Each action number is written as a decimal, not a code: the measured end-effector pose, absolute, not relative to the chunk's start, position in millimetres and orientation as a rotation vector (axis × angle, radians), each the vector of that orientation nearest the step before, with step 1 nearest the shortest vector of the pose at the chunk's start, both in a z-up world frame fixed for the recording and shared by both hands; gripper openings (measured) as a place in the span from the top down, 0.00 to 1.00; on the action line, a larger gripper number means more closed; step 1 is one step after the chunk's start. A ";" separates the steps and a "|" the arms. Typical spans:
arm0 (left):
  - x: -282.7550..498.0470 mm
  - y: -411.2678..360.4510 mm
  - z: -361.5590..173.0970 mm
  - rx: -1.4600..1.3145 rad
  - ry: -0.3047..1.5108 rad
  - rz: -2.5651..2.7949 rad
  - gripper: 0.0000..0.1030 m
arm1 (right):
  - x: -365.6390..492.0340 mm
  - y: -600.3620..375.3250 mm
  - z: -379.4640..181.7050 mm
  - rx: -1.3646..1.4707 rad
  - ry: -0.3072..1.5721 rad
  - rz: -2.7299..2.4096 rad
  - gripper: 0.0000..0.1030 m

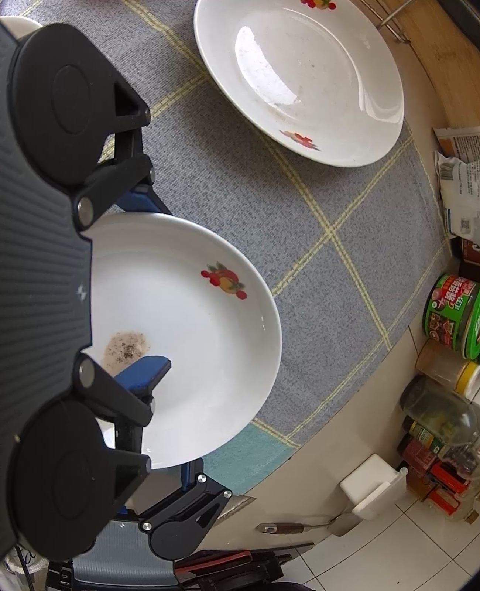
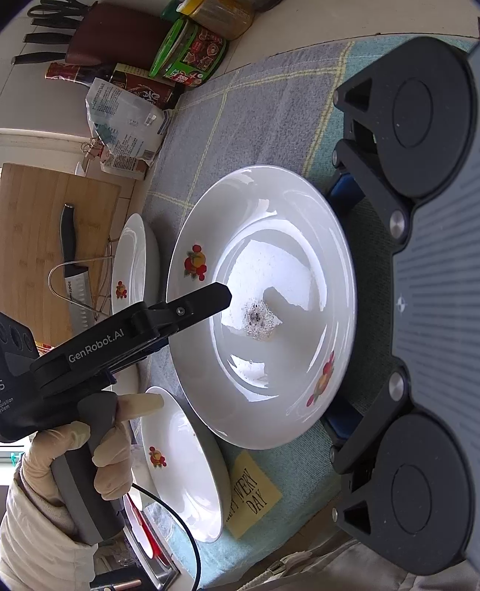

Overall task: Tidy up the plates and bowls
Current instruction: 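Lift the stained plate with the left tool and carry it across the mat, then lower the stained plate onto the mat and open the left tool, then move the right tool toward the large flower-print white plate, then close the right tool on the rim of the flower-print plate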

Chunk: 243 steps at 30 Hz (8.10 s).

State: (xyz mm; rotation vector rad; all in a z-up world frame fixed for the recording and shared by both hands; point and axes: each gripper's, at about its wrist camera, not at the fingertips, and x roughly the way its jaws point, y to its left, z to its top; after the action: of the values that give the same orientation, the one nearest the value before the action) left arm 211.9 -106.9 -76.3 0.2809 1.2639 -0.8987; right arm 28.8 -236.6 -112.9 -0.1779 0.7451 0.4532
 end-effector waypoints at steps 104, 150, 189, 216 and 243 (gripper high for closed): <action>313.1 -217.3 -91.7 0.307 1.177 -0.878 0.26 | 152.9 -341.0 -102.8 -0.252 0.845 0.458 0.00; 187.9 -99.9 6.9 0.166 0.785 -0.645 0.17 | 111.7 -290.9 -50.4 -0.200 0.791 0.393 0.00; 109.5 79.7 -19.8 0.060 0.782 -0.353 0.08 | 60.1 -109.8 -90.0 -0.312 0.841 0.690 0.00; 48.1 131.7 -62.5 0.173 0.851 -0.468 0.06 | 102.3 -112.9 -58.9 -0.182 0.890 0.655 0.00; 54.6 120.6 -89.4 0.225 0.820 -0.589 0.05 | 141.8 -50.3 -87.8 -0.114 1.053 0.726 0.00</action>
State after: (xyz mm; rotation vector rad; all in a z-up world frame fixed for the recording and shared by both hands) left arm 54.6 120.6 -89.4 0.2249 0.8196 -0.5890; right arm 141.8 -50.3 -87.8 -0.1143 1.0531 0.7260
